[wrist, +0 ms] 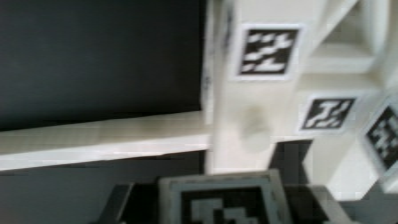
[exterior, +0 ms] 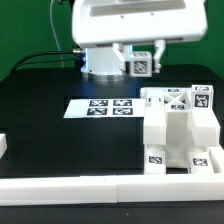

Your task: Assemble chair

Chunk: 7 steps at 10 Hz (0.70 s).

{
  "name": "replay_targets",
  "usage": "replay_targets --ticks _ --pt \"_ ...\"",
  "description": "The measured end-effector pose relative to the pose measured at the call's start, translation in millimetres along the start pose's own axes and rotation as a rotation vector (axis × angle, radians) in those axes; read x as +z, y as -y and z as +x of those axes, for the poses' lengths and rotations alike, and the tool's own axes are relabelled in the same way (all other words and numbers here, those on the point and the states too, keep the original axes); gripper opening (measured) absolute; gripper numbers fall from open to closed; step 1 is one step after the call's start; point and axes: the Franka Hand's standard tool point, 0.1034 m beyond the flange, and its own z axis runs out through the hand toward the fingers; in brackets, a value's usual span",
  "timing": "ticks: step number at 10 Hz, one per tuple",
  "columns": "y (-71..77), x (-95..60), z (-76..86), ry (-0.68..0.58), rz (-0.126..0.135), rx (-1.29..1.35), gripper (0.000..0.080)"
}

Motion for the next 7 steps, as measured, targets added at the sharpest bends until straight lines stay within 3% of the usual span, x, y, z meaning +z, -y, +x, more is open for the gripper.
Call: replay_targets --ticks 2,5,7 --pt "19.5 8.0 12.3 -0.024 0.011 -0.015 0.0279" --pt "16.7 9.4 9.4 -0.022 0.007 -0.026 0.0279" --pt "13.8 17.4 -2.2 -0.025 -0.002 -0.032 0.0279"
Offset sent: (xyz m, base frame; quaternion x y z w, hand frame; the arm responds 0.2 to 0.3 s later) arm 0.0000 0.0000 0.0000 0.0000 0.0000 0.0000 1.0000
